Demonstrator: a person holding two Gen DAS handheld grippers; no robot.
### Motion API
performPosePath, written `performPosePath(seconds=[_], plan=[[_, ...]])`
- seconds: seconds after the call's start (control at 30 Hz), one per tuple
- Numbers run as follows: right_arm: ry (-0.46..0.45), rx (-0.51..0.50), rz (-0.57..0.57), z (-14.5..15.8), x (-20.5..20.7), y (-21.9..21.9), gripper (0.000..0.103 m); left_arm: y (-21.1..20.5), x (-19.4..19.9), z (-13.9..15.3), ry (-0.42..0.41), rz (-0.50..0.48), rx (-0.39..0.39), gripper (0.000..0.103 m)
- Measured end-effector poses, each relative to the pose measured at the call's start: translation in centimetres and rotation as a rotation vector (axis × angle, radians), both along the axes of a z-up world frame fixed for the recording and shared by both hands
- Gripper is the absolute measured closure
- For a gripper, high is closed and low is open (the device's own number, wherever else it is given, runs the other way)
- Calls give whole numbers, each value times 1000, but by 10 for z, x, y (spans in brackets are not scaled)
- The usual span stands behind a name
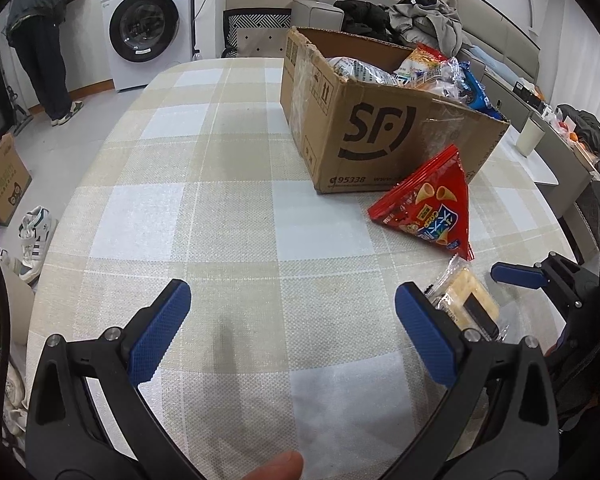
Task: Organize snacks
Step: 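Grasp the cracker packet with the right gripper while the left grasps the red chip bag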
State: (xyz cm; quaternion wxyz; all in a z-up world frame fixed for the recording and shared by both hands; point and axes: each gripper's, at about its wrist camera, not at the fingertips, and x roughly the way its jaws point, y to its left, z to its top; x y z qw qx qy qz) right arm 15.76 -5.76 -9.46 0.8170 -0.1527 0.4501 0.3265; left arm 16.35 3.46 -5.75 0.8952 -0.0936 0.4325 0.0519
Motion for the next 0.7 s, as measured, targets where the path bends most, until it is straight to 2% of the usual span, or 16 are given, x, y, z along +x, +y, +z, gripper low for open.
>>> performPosePath(seconds=[0.17, 0.2, 0.43, 0.6, 0.7], plan=[[-7, 34, 17, 4, -5, -2, 35, 2, 1, -3, -1, 5, -12, 1], [-10, 38, 23, 5, -7, -2, 43, 1, 2, -3, -2, 3, -12, 1], [-24, 61, 42, 6, -19, -4, 44, -2, 1, -3, -7, 0, -9, 1], [-45, 131, 50, 21, -22, -13, 44, -3, 1, -2, -9, 2, -8, 1], [-95, 195, 40, 36, -25, -24, 44, -6, 1, -1, -10, -3, -13, 1]])
